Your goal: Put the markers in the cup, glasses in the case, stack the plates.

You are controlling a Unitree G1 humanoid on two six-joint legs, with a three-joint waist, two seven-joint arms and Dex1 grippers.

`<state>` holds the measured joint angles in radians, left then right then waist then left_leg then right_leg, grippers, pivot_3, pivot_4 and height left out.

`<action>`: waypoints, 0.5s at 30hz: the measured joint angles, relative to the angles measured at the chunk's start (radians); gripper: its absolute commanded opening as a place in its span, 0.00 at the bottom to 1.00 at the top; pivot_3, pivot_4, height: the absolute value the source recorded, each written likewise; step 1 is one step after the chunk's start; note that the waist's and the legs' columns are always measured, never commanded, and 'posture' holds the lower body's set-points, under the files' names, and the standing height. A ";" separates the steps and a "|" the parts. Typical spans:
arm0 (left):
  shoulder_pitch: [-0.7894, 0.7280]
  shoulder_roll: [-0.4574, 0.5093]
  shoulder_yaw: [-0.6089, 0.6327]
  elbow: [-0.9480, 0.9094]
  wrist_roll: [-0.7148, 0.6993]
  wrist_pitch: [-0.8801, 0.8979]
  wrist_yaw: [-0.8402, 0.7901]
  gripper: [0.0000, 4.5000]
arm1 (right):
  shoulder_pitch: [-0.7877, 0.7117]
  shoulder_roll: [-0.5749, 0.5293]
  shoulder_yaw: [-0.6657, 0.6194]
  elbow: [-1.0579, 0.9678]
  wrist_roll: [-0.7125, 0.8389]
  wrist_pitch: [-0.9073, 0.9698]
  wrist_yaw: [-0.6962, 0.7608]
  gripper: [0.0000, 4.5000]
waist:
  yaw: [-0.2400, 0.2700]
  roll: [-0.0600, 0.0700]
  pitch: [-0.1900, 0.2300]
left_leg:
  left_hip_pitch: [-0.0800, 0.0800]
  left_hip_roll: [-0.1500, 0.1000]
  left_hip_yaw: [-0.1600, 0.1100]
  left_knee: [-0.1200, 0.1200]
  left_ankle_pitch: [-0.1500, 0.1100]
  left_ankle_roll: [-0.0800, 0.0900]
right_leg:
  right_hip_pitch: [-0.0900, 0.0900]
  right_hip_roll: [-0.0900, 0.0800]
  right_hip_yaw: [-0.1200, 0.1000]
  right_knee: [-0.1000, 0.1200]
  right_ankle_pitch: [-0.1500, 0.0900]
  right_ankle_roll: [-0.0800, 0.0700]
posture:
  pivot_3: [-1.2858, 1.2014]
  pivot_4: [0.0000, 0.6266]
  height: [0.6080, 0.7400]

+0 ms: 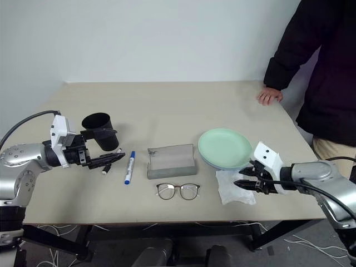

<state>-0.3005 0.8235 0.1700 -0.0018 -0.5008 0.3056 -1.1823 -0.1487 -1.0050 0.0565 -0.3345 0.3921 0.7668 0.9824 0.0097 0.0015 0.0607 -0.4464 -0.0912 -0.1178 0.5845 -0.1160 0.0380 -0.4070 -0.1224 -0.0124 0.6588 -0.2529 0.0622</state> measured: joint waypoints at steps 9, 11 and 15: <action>-0.001 0.000 -0.001 0.001 0.000 -0.001 0.001 0.98 | -0.042 0.122 0.069 0.145 -0.081 -0.007 -0.101 0.58 | 0.001 0.000 0.000 | 0.000 0.000 0.000 0.000 0.000 0.000 | 0.000 0.001 0.000 0.000 0.000 0.000 | 0.52 0.00 0.90; -0.001 0.000 -0.001 0.000 0.000 -0.001 0.002 0.98 | -0.060 0.153 0.071 0.184 -0.086 -0.005 -0.125 0.58 | 0.001 0.000 0.000 | 0.001 0.000 0.000 0.000 0.000 0.000 | 0.000 0.001 0.000 0.000 0.000 0.000 | 0.52 0.00 0.90; 0.000 0.000 -0.003 0.000 0.000 -0.001 0.003 0.98 | -0.088 0.187 0.076 0.248 -0.118 0.000 -0.161 0.58 | 0.002 0.000 0.000 | 0.001 0.000 0.000 0.000 0.000 0.000 | 0.000 0.002 -0.001 0.000 0.000 0.000 | 0.52 0.00 0.90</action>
<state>-0.3009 0.8232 0.1667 -0.0023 -0.5003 0.3047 -1.1793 -0.2369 -0.8179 0.1321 -0.0863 0.2741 0.7668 0.8209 0.0116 0.0016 0.0606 -0.4458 -0.0916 -0.1180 0.5845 -0.1159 0.0379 -0.4066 -0.1207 -0.0130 0.6592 -0.2527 0.0623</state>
